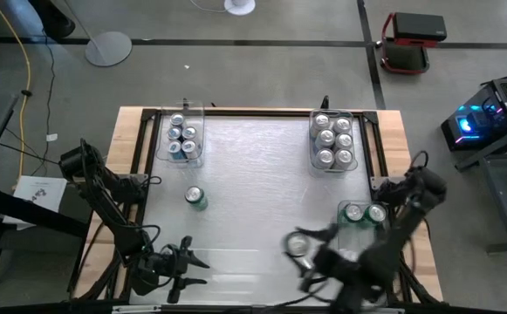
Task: Sort soda cans
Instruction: Put the green soda can into the bottom transparent bin
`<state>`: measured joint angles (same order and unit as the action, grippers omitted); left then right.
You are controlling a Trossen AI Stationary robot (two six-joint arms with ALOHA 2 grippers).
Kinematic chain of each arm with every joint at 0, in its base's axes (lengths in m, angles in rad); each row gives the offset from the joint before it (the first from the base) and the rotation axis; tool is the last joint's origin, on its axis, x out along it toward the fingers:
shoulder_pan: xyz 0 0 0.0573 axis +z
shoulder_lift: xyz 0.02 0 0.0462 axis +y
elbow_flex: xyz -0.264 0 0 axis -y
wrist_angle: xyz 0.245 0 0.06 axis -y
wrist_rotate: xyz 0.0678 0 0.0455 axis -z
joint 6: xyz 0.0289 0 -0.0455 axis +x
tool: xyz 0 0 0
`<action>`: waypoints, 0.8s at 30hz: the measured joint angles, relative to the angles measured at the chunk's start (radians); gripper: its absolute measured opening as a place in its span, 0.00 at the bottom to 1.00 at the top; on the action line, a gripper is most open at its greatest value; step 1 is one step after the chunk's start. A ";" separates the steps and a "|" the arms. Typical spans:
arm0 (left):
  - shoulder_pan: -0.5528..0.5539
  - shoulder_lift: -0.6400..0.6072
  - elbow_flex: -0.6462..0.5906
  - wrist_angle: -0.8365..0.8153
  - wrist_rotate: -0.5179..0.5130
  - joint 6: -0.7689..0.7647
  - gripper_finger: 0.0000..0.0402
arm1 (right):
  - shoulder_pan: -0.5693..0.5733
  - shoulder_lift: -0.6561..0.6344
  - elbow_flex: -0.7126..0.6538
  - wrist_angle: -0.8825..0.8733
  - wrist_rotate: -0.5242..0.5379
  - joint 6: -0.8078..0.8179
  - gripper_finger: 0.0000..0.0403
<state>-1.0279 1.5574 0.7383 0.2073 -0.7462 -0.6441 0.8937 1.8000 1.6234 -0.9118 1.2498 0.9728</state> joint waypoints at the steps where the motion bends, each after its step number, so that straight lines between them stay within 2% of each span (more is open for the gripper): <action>1: 0.000 0.000 0.000 0.000 -0.012 0.001 0.43 | 0.031 -0.015 0.000 -0.095 0.019 0.106 0.72; 6: 0.000 0.000 0.000 0.000 -0.032 0.001 0.43 | 0.162 -0.061 0.000 -0.472 0.032 0.559 0.72; 9: 0.000 0.000 0.000 0.000 -0.033 0.002 0.43 | 0.207 -0.061 0.000 -0.650 -0.037 0.777 0.72; 10: 0.000 0.000 0.000 0.000 -0.033 0.001 0.43 | 0.217 -0.061 -0.007 -0.662 -0.075 0.822 0.72; 15: 0.002 0.000 0.000 0.000 -0.034 0.002 0.43 | 0.251 -0.102 -0.059 -0.657 -0.219 0.845 0.72; 24: 0.006 0.000 0.000 0.003 -0.048 -0.003 0.43 | 0.346 -0.172 -0.219 -0.656 -0.343 1.016 0.72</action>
<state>-1.0218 1.5574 0.7383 0.2108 -0.7938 -0.6471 1.2399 1.6285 1.4043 -1.5681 0.9066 1.9889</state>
